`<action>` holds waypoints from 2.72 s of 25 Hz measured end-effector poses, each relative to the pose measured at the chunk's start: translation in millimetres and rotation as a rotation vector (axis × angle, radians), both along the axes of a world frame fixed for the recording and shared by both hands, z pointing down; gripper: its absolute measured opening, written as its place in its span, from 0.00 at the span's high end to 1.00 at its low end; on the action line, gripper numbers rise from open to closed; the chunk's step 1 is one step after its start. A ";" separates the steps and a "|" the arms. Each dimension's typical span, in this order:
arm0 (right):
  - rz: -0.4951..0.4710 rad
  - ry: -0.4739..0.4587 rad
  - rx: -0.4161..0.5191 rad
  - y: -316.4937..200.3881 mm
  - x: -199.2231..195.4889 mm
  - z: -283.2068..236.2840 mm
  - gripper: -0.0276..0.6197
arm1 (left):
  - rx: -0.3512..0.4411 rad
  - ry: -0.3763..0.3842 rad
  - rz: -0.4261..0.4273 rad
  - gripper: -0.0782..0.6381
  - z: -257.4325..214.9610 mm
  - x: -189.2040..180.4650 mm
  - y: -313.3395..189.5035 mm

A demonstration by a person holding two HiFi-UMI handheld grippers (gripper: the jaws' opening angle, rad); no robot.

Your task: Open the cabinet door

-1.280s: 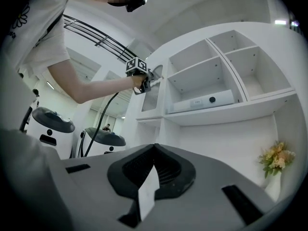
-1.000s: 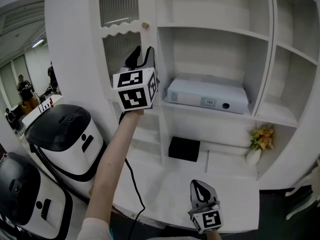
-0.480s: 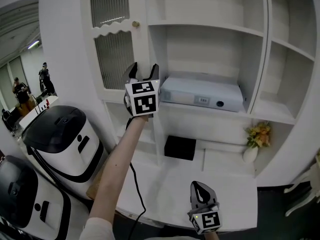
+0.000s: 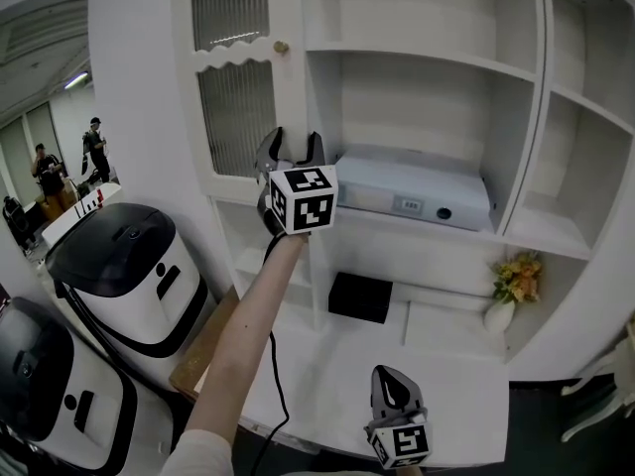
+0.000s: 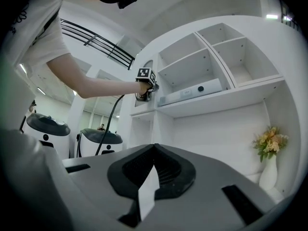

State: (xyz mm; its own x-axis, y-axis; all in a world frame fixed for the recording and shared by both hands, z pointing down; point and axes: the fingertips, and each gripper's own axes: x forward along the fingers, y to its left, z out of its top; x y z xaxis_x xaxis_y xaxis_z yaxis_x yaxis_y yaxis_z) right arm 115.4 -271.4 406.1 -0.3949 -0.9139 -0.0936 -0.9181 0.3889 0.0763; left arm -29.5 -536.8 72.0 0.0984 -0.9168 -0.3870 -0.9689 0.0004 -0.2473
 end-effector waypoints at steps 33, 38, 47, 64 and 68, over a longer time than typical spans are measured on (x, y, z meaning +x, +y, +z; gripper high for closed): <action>-0.008 -0.063 -0.015 -8.8 24.1 5.1 0.96 | 0.067 0.242 0.006 0.50 6.6 -30.9 48.1; -0.041 -0.057 -0.013 -5.4 9.9 5.8 0.96 | 0.052 0.294 0.052 0.48 8.7 -45.7 60.9; -0.050 -0.052 -0.015 -1.8 5.5 5.9 0.96 | 0.060 0.343 0.139 0.48 10.8 -56.1 74.6; -0.079 -0.046 -0.024 4.0 -7.3 7.9 0.96 | 0.078 0.366 0.174 0.45 11.5 -84.6 109.6; -0.093 -0.045 -0.022 5.3 -14.4 7.1 0.96 | 0.083 0.389 0.213 0.45 12.1 -95.0 118.2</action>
